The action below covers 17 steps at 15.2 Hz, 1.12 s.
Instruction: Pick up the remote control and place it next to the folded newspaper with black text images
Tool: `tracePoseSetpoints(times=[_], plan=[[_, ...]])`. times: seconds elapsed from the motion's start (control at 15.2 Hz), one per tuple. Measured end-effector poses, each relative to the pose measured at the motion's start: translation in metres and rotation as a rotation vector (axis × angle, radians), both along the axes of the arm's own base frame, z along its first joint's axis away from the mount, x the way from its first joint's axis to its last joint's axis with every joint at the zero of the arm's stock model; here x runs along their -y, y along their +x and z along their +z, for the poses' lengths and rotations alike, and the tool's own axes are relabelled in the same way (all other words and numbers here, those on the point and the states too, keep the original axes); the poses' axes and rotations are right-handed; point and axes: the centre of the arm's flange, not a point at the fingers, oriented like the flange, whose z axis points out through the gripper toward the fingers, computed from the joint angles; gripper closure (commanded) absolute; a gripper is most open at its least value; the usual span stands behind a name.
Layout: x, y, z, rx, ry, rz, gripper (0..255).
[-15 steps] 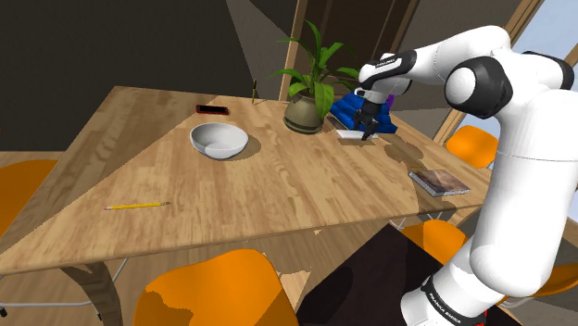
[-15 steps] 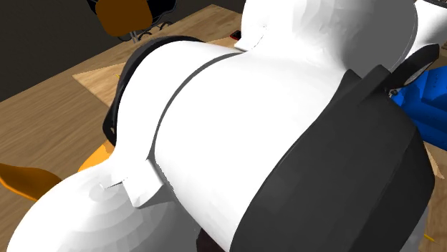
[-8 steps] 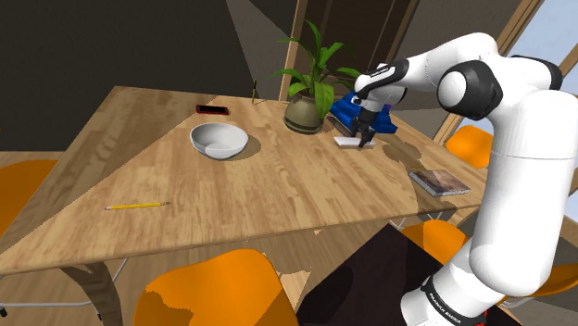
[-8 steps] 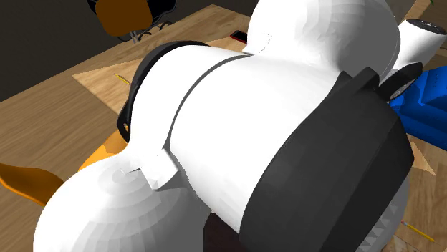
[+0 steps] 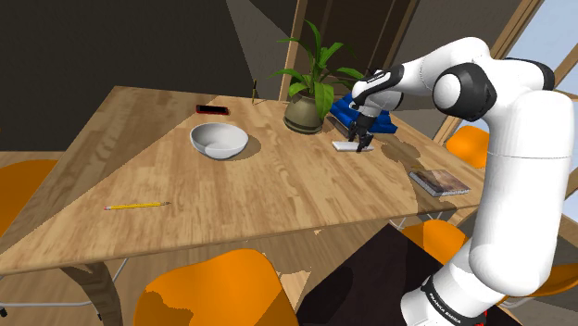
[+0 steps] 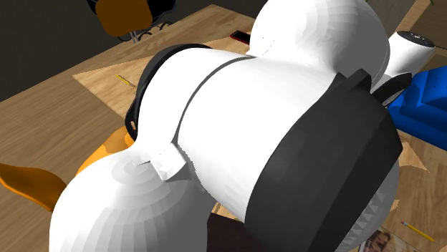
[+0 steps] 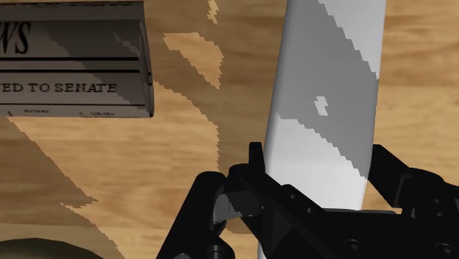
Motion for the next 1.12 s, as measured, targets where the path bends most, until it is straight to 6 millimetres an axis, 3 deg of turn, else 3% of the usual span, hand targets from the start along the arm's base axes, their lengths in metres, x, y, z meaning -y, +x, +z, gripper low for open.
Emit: tracePoseSetpoints(times=[0.13, 0.2, 0.59, 0.86, 1.12], plan=[[0.000, 0.000, 0.000, 0.000, 0.000, 0.000, 255], [0.000, 0.000, 0.000, 0.000, 0.000, 0.000, 0], [0.000, 0.000, 0.000, 0.000, 0.000, 0.000, 0], [0.001, 0.002, 0.040, 0.002, -0.001, 0.000, 0], [0.001, 0.001, 0.049, 0.001, 0.000, 0.000, 0]])
